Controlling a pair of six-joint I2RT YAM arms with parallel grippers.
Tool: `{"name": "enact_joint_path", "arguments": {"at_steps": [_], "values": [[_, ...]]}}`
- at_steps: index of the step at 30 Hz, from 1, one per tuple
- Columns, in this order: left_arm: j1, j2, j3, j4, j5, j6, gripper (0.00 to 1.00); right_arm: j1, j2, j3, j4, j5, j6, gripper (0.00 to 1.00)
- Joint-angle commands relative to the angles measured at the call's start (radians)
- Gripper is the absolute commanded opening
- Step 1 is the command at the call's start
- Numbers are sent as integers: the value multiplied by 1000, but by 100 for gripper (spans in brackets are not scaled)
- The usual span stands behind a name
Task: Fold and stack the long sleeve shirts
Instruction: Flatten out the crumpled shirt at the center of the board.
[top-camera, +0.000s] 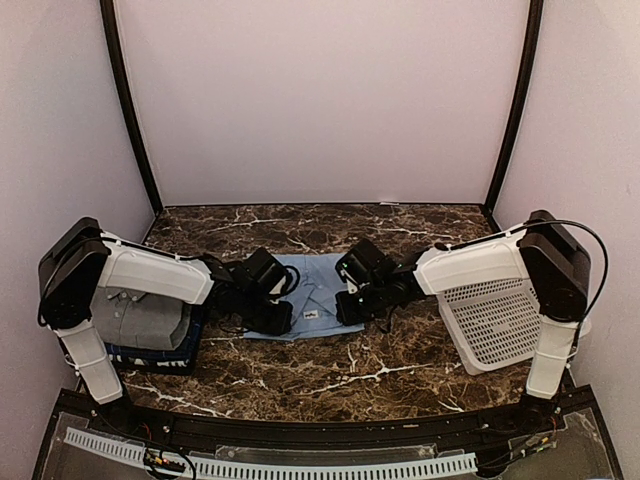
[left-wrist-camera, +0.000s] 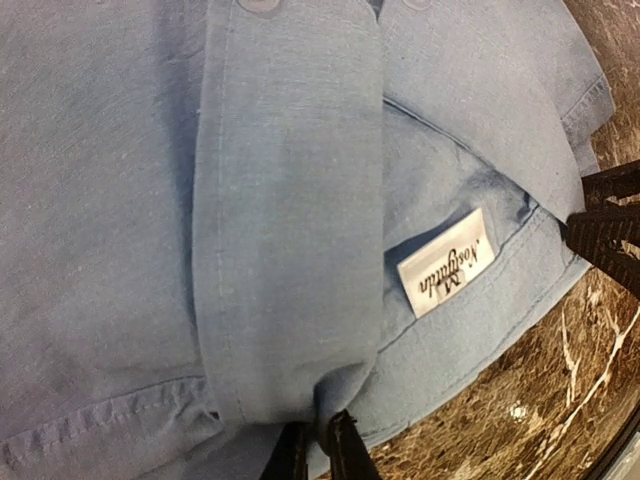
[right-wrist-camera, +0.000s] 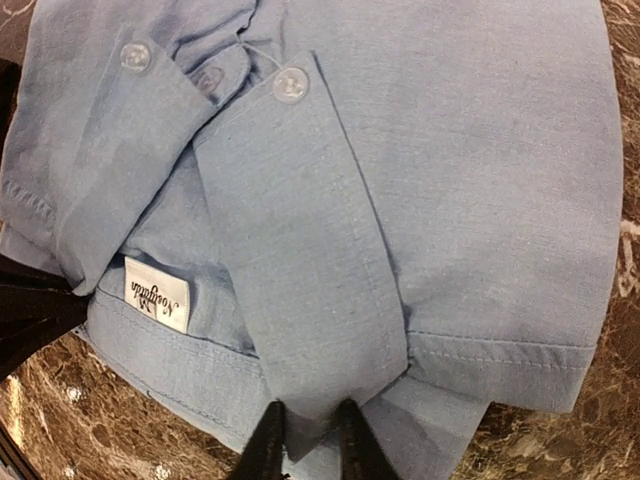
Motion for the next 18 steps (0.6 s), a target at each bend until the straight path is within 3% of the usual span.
{"name": "enact_joint_path", "arguments": {"at_steps": [1,4,12,18], "values": [[-4,-34,27,-10,-23,2,2,11,-1,31,10,20,8,10],[-3,-66,35,-21,-69,2,0,11,-18,44,-1,36,6,0],[-2,-190,92,-33,-176,8,0,9,-57,124,-26,133,-29,0],[45,-143,231,-38,-202,43,0,-15,-5,288,-48,157,-98,0]]}}
